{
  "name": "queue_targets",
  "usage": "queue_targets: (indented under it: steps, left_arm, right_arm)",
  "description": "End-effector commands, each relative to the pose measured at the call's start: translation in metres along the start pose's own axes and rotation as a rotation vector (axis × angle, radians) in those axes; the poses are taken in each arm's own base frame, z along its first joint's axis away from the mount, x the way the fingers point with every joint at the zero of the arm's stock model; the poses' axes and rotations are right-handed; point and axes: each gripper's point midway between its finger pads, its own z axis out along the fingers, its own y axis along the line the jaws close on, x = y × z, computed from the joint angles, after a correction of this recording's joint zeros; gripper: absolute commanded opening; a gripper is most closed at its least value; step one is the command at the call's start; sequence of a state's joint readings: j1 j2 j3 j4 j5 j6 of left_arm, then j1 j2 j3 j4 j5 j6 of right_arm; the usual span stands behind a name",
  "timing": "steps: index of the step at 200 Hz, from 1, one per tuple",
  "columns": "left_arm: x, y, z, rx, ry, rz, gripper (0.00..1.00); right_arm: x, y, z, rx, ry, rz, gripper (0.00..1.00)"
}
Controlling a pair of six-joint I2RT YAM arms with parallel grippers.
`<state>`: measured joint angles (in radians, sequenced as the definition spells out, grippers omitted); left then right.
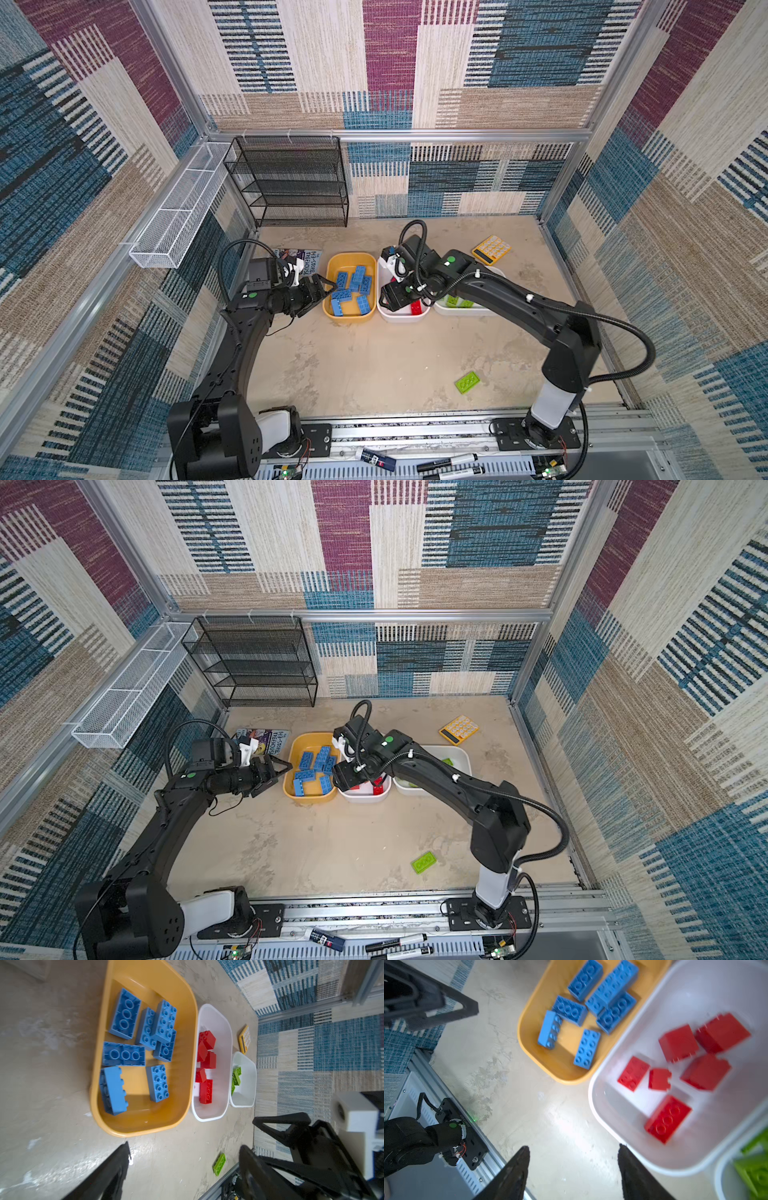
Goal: Sort the legos into containers by color
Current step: 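Reach the right gripper to the last green brick near the robot and grasp it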
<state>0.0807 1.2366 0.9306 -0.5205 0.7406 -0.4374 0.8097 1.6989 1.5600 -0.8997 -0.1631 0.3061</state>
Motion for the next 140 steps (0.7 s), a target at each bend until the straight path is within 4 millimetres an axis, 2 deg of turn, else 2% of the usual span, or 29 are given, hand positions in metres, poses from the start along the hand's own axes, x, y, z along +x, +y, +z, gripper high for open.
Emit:
queue_targets:
  steps: [1,17,35,69,106,140]
  left_arm:
    - [0.001,-0.020,0.008,0.110,0.016,0.064,0.84]
    - [0.005,-0.029,0.016,0.139,0.035,0.091,0.84]
    - [0.008,-0.039,0.025,0.177,0.055,0.120,0.84]
    - [0.012,-0.055,0.039,0.249,0.083,0.169,0.84]
    - [0.019,-0.072,0.051,0.295,0.127,0.226,0.84]
    - [0.019,-0.079,0.055,0.316,0.147,0.244,0.84]
  right_arm:
    - [0.043,-0.034,-0.023,0.156,0.045,0.257,0.71]
    - [0.071,-0.045,-0.039,0.192,0.051,0.391,0.74]
    - [0.108,-0.052,-0.049,0.207,0.083,0.554,0.76]
    - [0.160,-0.054,-0.064,0.196,0.082,0.825,0.76]
    - [0.220,-0.072,-0.061,0.278,0.113,1.101,0.76]
    - [0.240,-0.076,-0.043,0.257,0.114,1.247,0.76]
